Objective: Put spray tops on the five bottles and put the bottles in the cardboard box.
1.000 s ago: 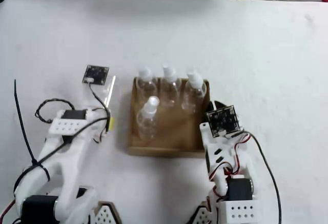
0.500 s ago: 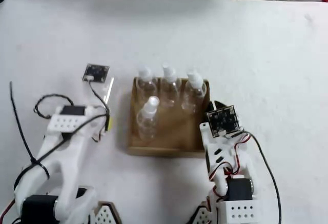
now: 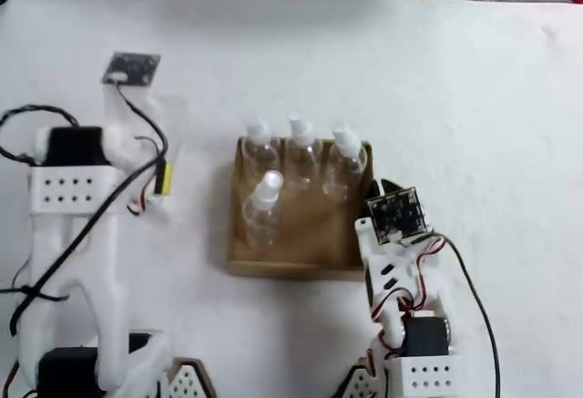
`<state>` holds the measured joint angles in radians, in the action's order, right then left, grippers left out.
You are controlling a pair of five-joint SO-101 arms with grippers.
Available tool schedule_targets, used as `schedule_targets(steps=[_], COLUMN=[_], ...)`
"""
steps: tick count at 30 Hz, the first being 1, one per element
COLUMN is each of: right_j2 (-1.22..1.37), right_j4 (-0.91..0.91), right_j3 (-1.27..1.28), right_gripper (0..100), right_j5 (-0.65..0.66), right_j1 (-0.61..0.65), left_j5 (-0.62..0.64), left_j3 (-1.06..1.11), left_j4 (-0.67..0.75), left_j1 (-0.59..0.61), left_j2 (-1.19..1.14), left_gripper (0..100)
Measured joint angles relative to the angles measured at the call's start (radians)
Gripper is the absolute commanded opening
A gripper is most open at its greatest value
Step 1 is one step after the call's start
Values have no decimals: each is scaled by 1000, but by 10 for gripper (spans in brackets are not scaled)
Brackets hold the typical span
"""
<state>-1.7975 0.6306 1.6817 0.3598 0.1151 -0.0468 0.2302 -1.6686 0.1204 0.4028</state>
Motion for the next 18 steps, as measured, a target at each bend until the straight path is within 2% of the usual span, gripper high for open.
schedule_targets(steps=[3, 6, 16, 18], right_j2=[0, 0, 0, 0], right_j4=[0, 0, 0, 0], right_j3=[0, 0, 0, 0], right_gripper=[17, 18, 18, 18], right_j5=[0, 0, 0, 0], right_j1=[0, 0, 0, 0], left_j5=[0, 0, 0, 0], left_j3=[-144, -198, -212, -180], left_j4=[-95, -110, -107, -72], left_j1=[0, 0, -48, -64], left_j2=[9, 94, 631, 729], left_gripper=[21, 21, 20, 20])
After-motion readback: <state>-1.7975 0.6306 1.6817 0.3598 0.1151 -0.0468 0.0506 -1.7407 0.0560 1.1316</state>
